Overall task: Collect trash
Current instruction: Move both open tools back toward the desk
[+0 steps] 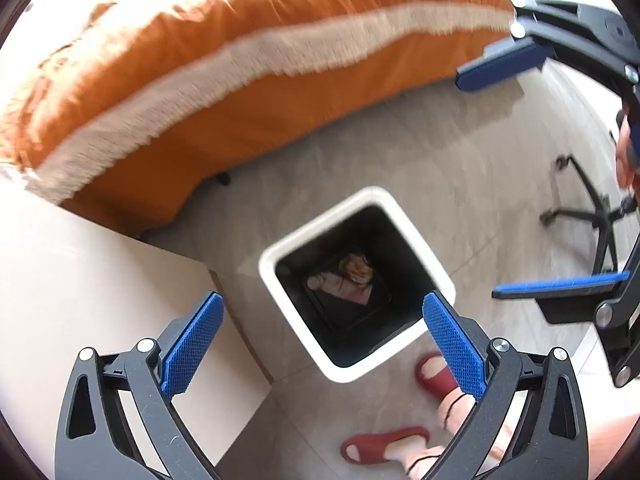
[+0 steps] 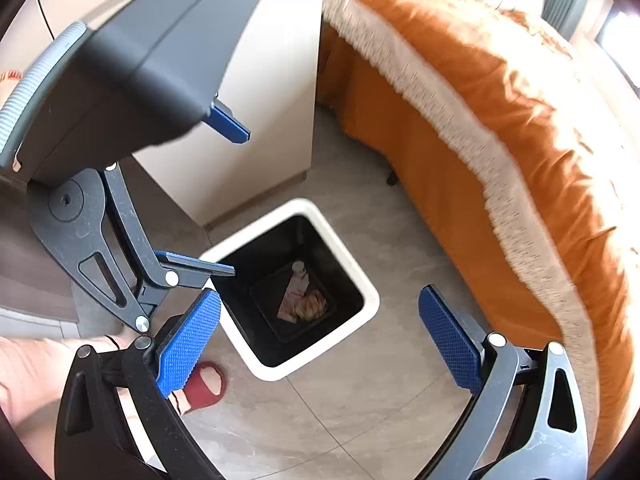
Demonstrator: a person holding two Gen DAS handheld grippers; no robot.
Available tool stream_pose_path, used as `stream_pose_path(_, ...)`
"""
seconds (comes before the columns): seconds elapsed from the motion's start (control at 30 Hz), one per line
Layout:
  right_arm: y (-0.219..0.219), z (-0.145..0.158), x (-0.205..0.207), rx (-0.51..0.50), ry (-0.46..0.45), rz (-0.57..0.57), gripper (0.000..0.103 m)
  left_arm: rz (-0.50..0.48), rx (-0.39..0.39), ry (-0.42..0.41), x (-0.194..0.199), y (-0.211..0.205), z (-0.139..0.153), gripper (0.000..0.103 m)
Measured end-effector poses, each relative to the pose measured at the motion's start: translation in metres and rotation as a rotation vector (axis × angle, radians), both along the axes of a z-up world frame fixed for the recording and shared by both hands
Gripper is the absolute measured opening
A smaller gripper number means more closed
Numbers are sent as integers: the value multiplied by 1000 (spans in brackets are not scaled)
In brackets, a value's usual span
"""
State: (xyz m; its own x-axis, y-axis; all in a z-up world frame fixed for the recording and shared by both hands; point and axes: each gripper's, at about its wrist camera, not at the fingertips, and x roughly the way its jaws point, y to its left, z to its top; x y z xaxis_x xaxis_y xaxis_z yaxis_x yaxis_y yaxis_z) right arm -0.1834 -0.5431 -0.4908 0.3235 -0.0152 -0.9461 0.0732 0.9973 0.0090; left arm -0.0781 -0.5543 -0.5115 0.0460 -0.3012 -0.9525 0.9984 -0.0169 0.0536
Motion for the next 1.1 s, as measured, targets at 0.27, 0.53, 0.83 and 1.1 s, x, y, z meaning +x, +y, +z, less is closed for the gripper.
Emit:
stream_pose_path(0.27,0,121,0,-28,-96,-71,99,110,-125,-5,10,25,124,98)
stream_pose_path(0.53,26,249,8,-30,-266,-102,99,265,-259,-50,14,80,244,98)
stream_pose_path(0.83,85,346,36,-2,-432,-25,99,440,-378,-209,32,178,359,98)
stream_pose_path(1.1,160,384,79,113,-499,100,99,638,-393,-274,68,277,393,98)
